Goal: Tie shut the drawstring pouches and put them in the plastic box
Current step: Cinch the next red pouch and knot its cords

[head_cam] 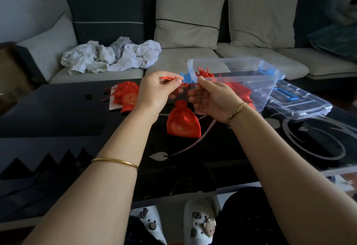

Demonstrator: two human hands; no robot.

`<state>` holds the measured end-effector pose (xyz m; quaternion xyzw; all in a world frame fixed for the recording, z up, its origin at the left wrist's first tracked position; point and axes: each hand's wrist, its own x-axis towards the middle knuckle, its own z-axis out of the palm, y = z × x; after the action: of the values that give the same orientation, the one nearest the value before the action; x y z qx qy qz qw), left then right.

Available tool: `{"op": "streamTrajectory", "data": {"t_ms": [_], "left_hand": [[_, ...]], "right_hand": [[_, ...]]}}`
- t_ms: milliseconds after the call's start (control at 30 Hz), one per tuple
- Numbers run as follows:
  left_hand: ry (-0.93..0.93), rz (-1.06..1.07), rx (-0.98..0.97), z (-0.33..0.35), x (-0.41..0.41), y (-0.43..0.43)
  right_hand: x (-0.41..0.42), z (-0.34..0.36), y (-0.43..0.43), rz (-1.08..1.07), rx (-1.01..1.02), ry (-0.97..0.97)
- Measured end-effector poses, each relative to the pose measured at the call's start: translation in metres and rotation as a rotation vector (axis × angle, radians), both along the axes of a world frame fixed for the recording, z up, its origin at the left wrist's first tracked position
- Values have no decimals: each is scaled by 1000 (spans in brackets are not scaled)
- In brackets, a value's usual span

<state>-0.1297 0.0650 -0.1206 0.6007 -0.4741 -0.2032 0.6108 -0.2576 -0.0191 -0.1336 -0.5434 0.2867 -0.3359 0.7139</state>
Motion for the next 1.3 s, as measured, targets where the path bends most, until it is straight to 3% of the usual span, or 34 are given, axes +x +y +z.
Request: {"op": "streamTrajectory", "data": {"t_ms": [133, 367, 533, 633, 800, 900, 1034, 1167, 1300], "left_hand": [[227, -31, 96, -2, 2, 0], [115, 181, 293, -8, 8, -1], [251, 259, 333, -8, 7, -2], [374, 288, 348, -6, 8, -2], [735, 235, 220, -3, 8, 2], [818, 184, 57, -5, 7, -3], [745, 44, -71, -7, 5, -8], [451, -160, 99, -3, -2, -5], [120, -207, 252, -6, -6, -5]], "right_hand": [[0, -1, -1, -66, 62, -52], [-4, -6, -8, -117, 304, -171], [-6, -10, -8, -120, 585, -391], [-5, -12, -7, -127, 640, -475], [-8, -16, -12, -226, 614, -348], [-7, -21, -12, -238, 601, -279], [-5, -18, -13, -246, 464, -265], [-3, -8, -12, -209, 178, -215], [3, 1, -4, -182, -58, -131]]}}
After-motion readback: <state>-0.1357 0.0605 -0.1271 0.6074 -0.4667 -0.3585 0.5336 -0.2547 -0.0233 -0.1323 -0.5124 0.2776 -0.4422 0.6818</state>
